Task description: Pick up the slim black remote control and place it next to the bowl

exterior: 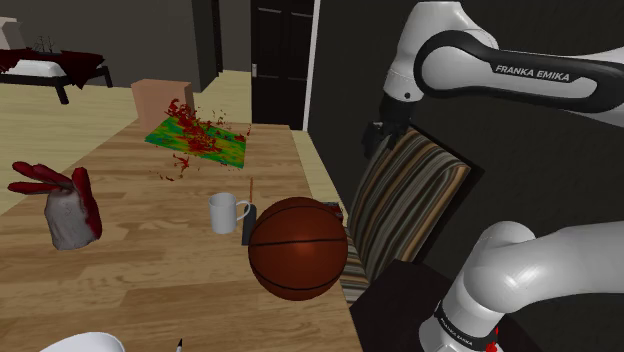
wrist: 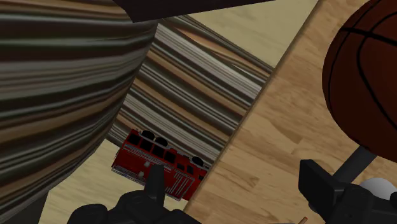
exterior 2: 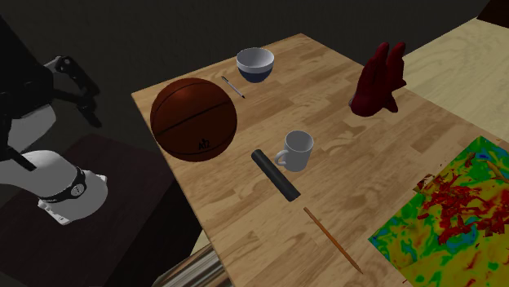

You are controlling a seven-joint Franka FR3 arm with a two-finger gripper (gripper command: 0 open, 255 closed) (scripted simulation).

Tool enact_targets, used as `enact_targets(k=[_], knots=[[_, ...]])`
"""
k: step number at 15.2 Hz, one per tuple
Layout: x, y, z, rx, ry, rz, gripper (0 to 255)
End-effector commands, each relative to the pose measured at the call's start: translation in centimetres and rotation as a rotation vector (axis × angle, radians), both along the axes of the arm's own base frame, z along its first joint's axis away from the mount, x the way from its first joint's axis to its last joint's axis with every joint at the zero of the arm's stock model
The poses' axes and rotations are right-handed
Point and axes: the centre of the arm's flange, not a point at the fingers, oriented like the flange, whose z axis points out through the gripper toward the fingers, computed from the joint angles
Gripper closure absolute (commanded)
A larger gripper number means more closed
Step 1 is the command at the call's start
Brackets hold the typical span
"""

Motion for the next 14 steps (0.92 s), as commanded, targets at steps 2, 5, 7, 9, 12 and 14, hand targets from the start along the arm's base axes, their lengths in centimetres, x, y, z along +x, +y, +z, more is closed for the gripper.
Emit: enact_targets(k=[2,5,7,9,12,14], knots=[[0.7,0.8,-0.8,0.004,0.005,-0.013,0],[2.9,3.3,-3.1,0.016,0.018,-0.054,0],[4.4,4.9,-4.6,0.024,0.028,-0.08,0],[5.9,6.5,-6.1,0.032,0.037,-0.107,0],[8.2,8.9,-8.5,0.044,0.051,-0.147,0],[9.8,10.4,-10.0,0.052,0.06,-0.174,0]])
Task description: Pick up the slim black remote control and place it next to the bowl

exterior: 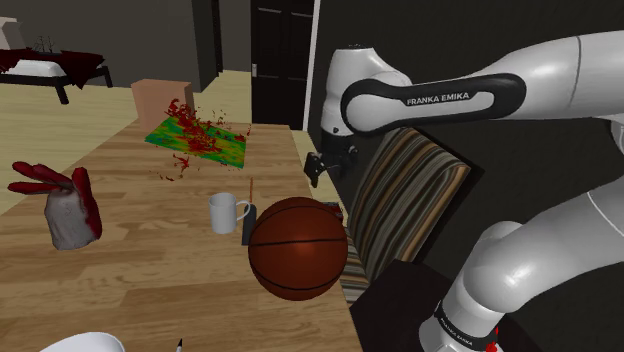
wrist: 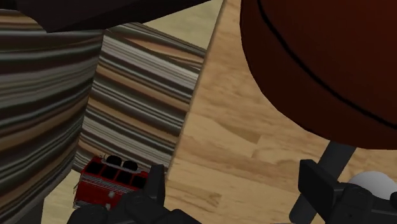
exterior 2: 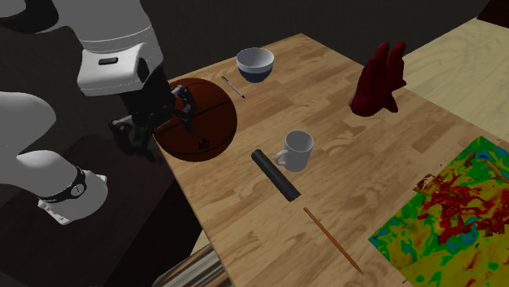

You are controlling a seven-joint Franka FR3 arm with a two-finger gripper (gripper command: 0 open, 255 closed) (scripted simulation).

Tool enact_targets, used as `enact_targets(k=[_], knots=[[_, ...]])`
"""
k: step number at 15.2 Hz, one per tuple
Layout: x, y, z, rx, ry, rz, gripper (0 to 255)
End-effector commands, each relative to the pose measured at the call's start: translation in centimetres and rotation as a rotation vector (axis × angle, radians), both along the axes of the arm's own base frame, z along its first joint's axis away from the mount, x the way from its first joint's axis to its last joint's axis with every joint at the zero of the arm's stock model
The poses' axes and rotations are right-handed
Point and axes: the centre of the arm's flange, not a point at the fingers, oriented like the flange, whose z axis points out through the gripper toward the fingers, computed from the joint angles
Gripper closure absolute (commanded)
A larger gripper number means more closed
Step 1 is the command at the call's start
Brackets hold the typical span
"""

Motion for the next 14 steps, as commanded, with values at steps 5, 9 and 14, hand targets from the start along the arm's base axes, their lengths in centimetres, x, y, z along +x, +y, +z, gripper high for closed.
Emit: enact_targets(k=[5,9,14], knots=[[5.1,4.2,-4.7,0.025,0.027,-0.083,0],[8.4,7.0,-7.8,0.041,0.046,-0.136,0],[12.7,10.3,-11.7,0.061,0.069,-0.203,0]])
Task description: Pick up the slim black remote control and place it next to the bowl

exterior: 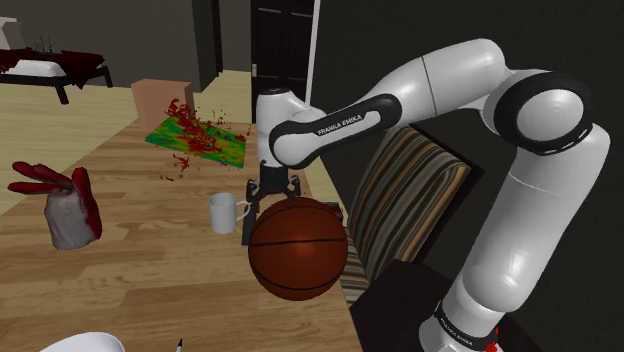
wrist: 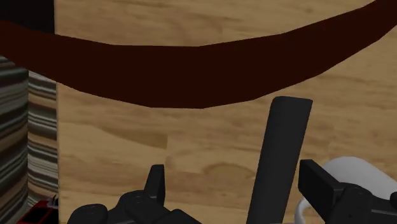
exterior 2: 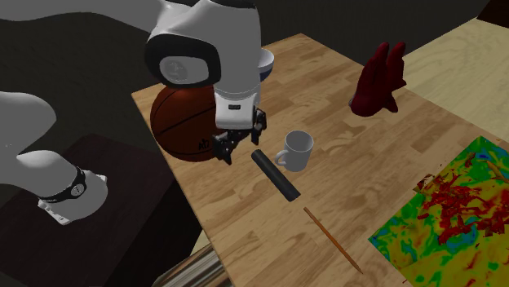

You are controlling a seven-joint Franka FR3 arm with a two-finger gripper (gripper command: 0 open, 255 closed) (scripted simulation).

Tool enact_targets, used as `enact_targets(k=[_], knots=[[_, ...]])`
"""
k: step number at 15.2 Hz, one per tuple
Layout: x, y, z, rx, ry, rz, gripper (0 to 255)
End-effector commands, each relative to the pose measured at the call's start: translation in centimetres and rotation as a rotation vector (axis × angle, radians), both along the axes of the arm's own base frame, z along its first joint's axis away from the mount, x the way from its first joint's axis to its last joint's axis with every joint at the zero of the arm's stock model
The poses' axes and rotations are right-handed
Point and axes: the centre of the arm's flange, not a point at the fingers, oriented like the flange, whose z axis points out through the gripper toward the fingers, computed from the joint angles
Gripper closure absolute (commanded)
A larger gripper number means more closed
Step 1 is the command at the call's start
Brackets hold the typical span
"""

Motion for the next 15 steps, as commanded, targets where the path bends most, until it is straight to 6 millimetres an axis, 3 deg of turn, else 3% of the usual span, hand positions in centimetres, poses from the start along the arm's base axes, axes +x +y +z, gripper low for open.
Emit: enact_targets(k=[1,6,15], knots=[[1.7,1.3,-1.7,0.009,0.009,-0.03,0],[6.2,4.4,-5.7,0.028,0.032,-0.097,0],[6.3,4.4,-9.9,0.029,0.033,-0.099,0]])
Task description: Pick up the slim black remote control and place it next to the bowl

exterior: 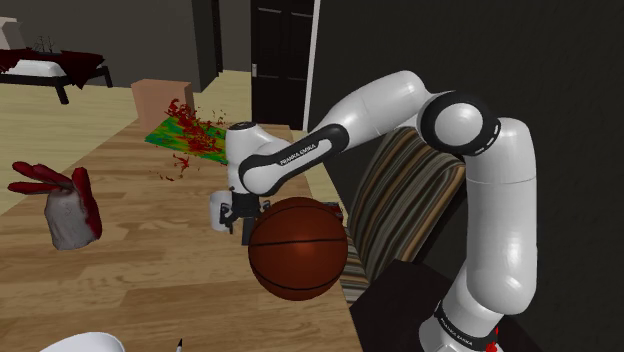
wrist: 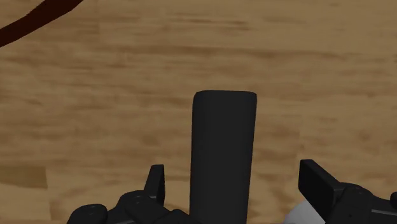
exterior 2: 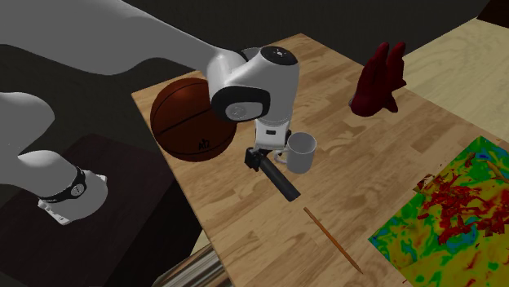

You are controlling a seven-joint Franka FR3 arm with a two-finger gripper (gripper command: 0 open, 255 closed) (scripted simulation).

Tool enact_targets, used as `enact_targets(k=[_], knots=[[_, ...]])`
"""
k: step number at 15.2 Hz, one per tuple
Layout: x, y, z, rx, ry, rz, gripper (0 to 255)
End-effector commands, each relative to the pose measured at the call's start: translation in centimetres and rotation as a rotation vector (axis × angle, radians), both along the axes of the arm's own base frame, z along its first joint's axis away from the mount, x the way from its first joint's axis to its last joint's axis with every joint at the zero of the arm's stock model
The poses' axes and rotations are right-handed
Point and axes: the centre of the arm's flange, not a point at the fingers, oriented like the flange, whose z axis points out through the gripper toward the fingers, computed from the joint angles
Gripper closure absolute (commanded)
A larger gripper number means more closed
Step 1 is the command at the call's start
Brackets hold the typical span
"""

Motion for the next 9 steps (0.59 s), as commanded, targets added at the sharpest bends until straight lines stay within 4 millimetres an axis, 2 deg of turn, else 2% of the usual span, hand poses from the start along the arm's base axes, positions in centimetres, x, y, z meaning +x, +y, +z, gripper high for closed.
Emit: enact_targets(k=[1,7,8,9], knots=[[0.13,-0.62,-0.56,-0.004,0.006,-0.008,0],[0.13,-0.62,-0.56,-0.004,0.006,-0.008,0],[0.13,-0.62,-0.56,-0.004,0.006,-0.008,255],[0.13,-0.62,-0.56,-0.004,0.006,-0.008,255]])
